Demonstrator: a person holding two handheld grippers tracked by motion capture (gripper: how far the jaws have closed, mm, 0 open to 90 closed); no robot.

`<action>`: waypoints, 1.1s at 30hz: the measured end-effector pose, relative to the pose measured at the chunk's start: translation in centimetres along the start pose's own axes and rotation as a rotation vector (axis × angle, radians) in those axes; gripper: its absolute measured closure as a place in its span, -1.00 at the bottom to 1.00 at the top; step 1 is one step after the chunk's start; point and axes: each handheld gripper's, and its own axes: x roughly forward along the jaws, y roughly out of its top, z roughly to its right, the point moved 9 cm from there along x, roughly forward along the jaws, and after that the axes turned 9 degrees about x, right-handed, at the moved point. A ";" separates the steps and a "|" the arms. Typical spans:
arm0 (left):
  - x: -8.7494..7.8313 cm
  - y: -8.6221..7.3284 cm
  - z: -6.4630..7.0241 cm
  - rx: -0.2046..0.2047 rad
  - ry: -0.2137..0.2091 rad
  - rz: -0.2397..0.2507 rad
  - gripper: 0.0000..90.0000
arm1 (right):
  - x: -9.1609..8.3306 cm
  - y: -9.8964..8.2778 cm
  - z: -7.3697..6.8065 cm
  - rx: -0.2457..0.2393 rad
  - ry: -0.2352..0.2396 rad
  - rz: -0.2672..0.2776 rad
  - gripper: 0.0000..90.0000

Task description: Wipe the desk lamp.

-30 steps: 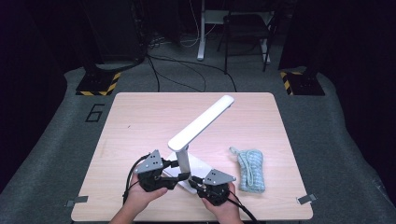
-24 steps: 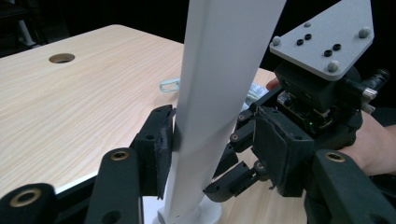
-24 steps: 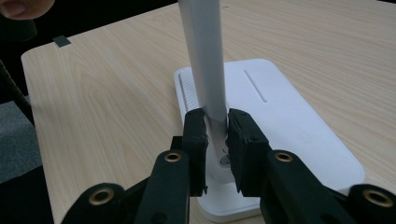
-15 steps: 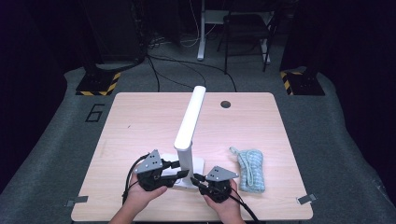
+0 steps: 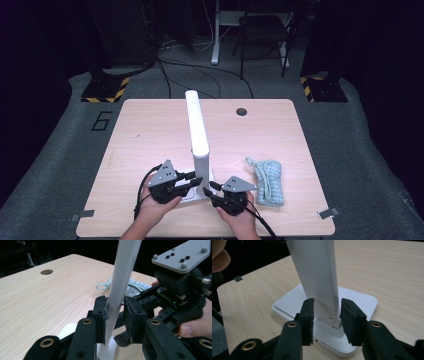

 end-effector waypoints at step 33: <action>-0.8 -2.1 -2.8 -0.121 0.122 0.018 0.02 | -0.6 2.1 3.7 0.006 -0.168 0.045 0.03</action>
